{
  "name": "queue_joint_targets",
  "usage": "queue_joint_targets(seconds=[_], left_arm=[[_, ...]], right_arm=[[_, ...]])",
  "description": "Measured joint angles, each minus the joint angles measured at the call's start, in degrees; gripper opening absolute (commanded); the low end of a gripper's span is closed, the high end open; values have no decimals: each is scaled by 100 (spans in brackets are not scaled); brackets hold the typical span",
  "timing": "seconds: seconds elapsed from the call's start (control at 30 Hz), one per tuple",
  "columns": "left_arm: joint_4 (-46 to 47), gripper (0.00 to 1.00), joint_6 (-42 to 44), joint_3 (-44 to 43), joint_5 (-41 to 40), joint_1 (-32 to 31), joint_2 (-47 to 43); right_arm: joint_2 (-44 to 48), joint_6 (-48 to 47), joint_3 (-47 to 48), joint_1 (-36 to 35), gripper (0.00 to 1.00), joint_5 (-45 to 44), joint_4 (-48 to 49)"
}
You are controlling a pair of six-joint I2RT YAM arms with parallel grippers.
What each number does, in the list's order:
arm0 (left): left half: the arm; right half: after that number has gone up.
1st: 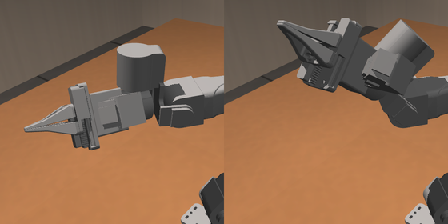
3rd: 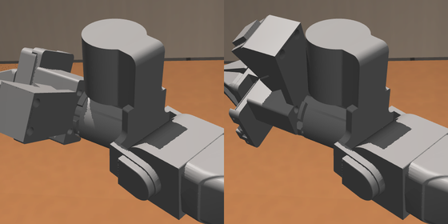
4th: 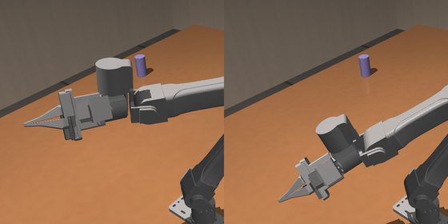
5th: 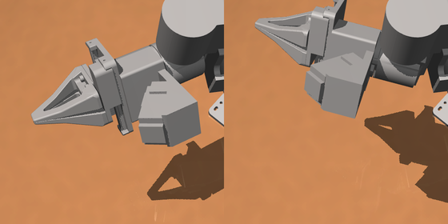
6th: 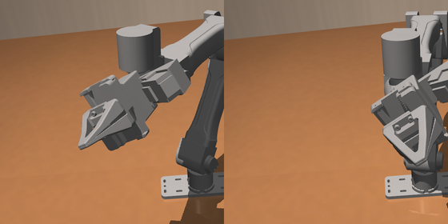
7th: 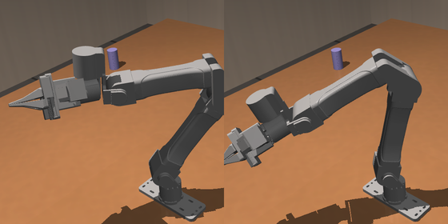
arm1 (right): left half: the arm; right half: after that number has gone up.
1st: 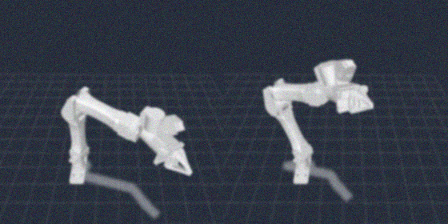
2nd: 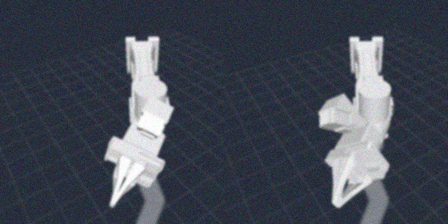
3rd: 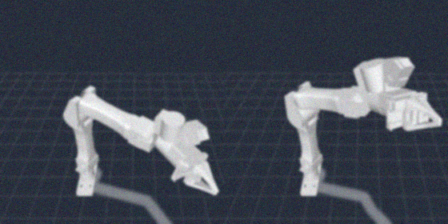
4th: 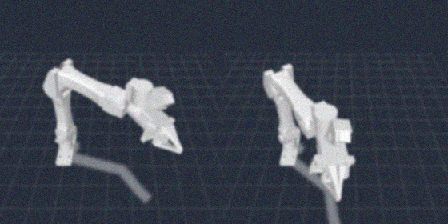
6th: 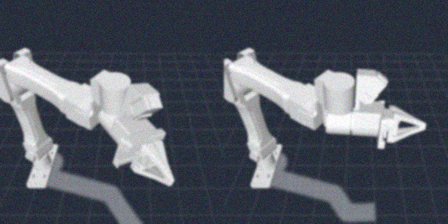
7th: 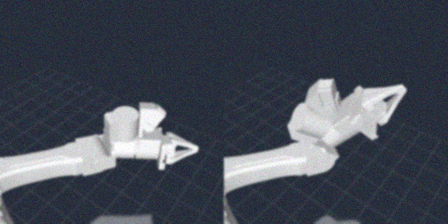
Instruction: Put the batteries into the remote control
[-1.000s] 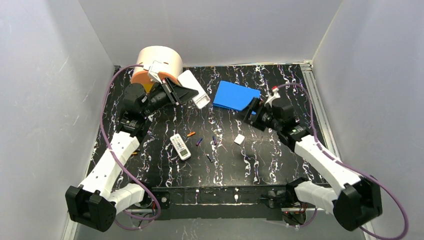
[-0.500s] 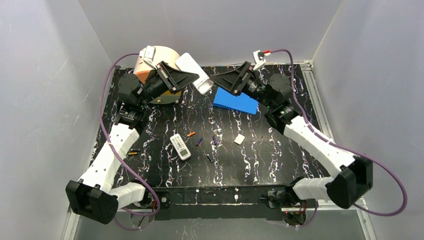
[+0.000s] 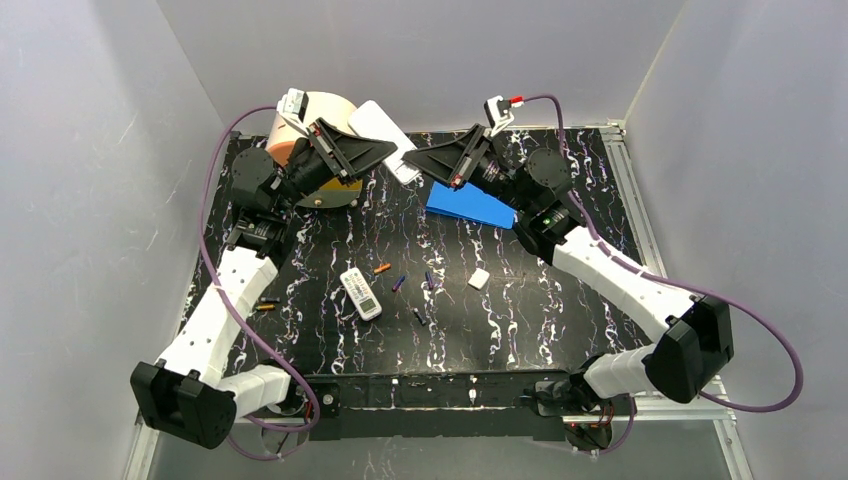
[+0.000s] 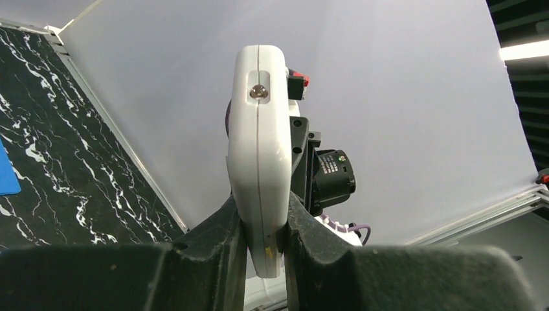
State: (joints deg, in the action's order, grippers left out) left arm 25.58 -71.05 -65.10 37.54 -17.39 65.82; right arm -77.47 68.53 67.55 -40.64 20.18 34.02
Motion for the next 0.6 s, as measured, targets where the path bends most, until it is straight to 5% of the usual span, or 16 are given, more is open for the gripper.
queue_joint_targets(seconds=[0.1, 0.23, 0.6], left_arm=[[13, 47, -90, -4, 2, 2, -35], [-15, 63, -15, -9, 87, 31, -35], [-409, 48, 452, -94, 1460, 551, -74]], right_arm=[[-63, 68, 0, 2, 1, 81, 173], [-66, -2, 2, 13, 1, 164, 160], [-199, -1532, 1058, 590, 1, 1860, -1862]])
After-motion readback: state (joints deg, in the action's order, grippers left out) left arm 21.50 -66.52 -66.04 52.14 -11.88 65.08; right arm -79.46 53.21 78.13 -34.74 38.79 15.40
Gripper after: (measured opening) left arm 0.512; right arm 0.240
